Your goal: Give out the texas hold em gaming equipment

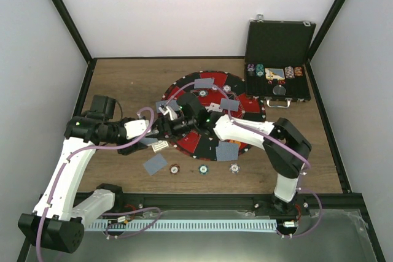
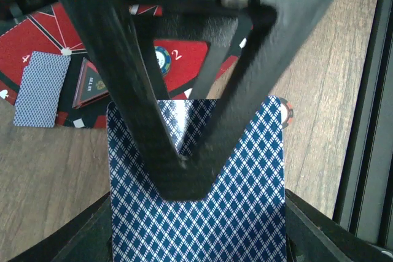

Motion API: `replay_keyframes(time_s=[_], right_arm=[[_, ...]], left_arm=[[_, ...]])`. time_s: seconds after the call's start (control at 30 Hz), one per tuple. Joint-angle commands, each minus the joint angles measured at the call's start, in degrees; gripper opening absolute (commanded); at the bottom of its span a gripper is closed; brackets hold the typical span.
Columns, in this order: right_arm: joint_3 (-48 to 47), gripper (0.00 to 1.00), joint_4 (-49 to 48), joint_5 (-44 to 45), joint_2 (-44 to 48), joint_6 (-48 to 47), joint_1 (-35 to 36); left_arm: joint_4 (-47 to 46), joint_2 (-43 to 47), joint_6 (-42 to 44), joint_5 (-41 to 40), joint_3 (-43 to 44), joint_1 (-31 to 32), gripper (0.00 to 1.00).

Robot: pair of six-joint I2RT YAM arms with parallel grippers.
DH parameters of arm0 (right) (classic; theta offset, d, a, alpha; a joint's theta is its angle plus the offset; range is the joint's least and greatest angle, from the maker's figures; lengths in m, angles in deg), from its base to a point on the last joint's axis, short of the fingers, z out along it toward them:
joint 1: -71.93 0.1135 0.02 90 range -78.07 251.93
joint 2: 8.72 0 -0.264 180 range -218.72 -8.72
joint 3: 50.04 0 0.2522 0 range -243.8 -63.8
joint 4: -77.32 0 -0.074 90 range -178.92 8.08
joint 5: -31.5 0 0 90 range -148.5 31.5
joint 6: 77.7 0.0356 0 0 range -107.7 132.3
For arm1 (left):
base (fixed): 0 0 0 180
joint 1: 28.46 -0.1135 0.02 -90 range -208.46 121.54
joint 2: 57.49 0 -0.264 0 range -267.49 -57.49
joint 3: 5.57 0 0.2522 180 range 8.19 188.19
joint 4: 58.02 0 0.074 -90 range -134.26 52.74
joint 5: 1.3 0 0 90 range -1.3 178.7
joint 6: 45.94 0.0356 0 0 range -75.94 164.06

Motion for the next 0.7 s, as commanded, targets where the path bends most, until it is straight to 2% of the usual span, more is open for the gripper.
replay_keyframes(time_s=[0.0, 0.23, 0.4, 0.57, 0.67], right_arm=[[-4.0, 0.77, -3.2, -2.4, -3.2, 1.7, 1.6], [-6.7, 0.76, -4.9, -4.9, -7.9, 3.2, 2.2], [-4.6, 0.71, -4.7, -4.0, -7.3, 3.7, 0.3], [2.2, 0.63, -5.4, -2.0, -3.6, 4.0, -3.8], [5.0, 0.54, -4.6, -1.2, -1.9, 3.6, -5.1]], left_arm=[[0.5, 0.4, 0.4, 2.0, 1.8, -0.1, 0.05], [0.5, 0.5, 0.5, 1.8, 1.7, -0.1, 0.05], [0.6, 0.5, 0.6, 1.6, 1.8, -0.1, 0.04], [0.5, 0.3, 0.7, 1.6, 2.0, -0.1, 0.04], [0.6, 0.3, 0.8, 1.8, 2.0, -0.1, 0.05]])
